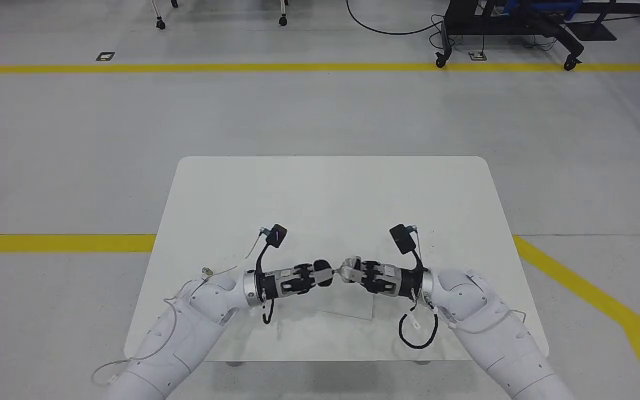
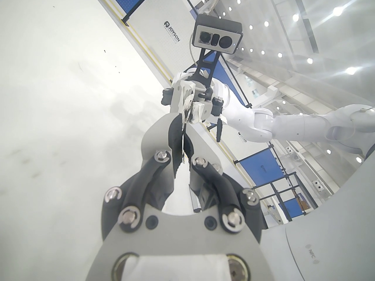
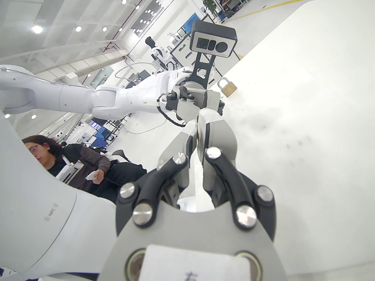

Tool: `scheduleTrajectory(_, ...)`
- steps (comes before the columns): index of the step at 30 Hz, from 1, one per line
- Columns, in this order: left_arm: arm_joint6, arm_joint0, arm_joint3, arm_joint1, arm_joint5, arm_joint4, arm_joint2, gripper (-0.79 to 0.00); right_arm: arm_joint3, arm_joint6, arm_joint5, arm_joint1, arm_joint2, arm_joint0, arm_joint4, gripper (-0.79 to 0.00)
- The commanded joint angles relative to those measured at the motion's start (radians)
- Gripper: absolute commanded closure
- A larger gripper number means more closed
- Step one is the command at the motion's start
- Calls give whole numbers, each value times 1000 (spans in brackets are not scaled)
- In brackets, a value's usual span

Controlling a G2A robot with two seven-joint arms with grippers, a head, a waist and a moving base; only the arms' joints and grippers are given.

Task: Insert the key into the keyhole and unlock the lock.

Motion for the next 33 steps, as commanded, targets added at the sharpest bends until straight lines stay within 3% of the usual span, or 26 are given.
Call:
scheduleTrajectory(1,0,1,-2,0,1,4,-1,0,0,2,0,0,-1,0,3,-102)
scheduleTrajectory(4,-1,3,-5,1,2,8,-2,0,1,6,0,1,-1,1,4,-3)
scheduleTrajectory(13,0,8,-9,3,2,14,-8,0,5,9,0,0,-12,6,-19,0)
scheduleTrajectory(14,-2,9,-9,3,3,13,-10,-105,6,8,0,0,-12,6,-21,0)
scheduleTrajectory(15,-5,10,-10,4,3,10,-11,-597,7,6,0,0,-13,6,-22,0)
scheduleTrajectory(16,-9,10,-9,5,4,5,-13,-785,7,4,0,0,-13,7,-22,0)
scheduleTrajectory(22,-61,10,-11,21,11,15,-40,-785,15,-24,0,0,-2,7,-9,0)
scheduleTrajectory(26,-153,34,-79,72,19,56,-148,-785,3,-53,0,13,48,-15,38,0)
scheduleTrajectory(29,-229,114,-244,134,54,127,-315,-785,-2,-76,0,22,90,-38,36,0)
scheduleTrajectory(33,-315,299,-557,204,151,189,-581,-785,-1,-78,0,23,94,-40,31,0)
